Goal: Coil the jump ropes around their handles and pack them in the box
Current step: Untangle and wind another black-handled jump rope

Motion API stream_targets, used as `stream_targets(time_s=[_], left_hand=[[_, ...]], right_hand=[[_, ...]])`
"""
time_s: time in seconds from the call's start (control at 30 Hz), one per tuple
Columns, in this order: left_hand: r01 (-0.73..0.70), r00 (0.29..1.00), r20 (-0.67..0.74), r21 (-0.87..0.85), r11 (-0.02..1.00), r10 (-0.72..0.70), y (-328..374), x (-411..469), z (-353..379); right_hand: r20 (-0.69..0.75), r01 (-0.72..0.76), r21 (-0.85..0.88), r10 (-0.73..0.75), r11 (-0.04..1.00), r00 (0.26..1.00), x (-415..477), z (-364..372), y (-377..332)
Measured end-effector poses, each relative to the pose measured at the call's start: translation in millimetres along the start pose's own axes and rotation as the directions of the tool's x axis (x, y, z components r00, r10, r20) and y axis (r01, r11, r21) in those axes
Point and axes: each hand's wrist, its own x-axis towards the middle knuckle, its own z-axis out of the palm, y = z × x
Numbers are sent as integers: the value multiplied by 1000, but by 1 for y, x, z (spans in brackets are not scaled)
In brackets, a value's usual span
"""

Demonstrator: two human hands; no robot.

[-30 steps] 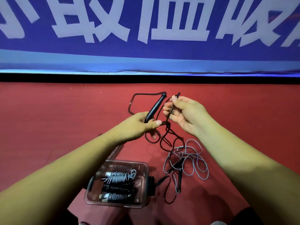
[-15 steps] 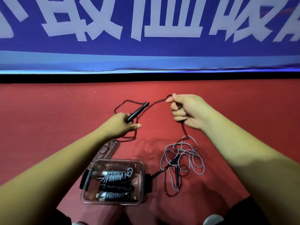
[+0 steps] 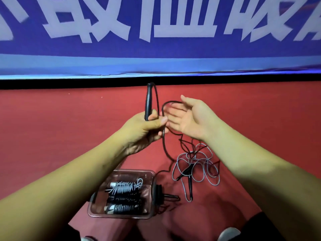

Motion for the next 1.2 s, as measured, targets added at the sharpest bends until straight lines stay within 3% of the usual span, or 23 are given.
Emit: stream_targets(time_s=[0.07, 0.17, 0.2, 0.27, 0.33, 0.37, 0.43, 0.5, 0.57, 0.63, 0.73, 0.83, 0.97, 1.13, 1.2], left_hand=[[-55, 997, -64, -91, 994, 50, 11, 1, 2], [-116, 979, -174, -71, 991, 102, 26, 5, -7], [-135, 966, -227, -44, 990, 122, 30, 5, -13], [-191, 929, -327, -28, 981, 171, 38, 6, -25], [-267, 878, -428, -64, 961, 215, 47, 8, -41], [-293, 850, -477, -80, 953, 222, 50, 10, -48], [-260, 829, -529, -78, 963, 181, 55, 10, -58], [-101, 876, -477, -23, 995, 78, 50, 7, -54], [62, 952, -305, 72, 995, -37, 32, 1, -44], [167, 984, -77, 131, 977, -158, 11, -8, -30], [249, 939, 214, 114, 962, -269, -11, -18, -21], [190, 955, 217, 84, 978, -204, -16, -17, -13], [-13, 1000, 20, 370, 929, 6, -28, -13, 1], [72, 974, 196, 224, 972, -117, -43, -11, 17], [109, 980, 148, 158, 981, -132, -35, -13, 24]], right_hand=[[115, -87, -167, 107, 982, 988, -5, 2, 16], [242, -111, -422, 230, 900, 943, -7, 3, 37], [250, -90, -570, 276, 817, 928, -7, 1, 44], [226, -17, -838, 376, 545, 898, -6, -6, 54], [166, 33, -953, 427, 302, 889, -5, -13, 63], [133, 14, -960, 415, 278, 900, -5, -15, 65], [129, -27, -906, 336, 423, 933, -4, -13, 63], [166, -22, -730, 209, 683, 964, -2, -5, 50], [184, 35, -476, 61, 879, 981, 0, 8, 33], [135, 91, -234, -61, 968, 989, 1, 17, 19], [-24, 173, 124, -171, 977, 985, 5, 17, 2], [-199, 280, 291, -229, 915, 953, 8, 4, -14], [-233, 256, 328, -185, 910, 955, 7, -1, -5], [-165, 231, 351, -183, 907, 969, -1, 9, -4], [-207, 282, 299, -226, 912, 952, 0, 1, -12]])
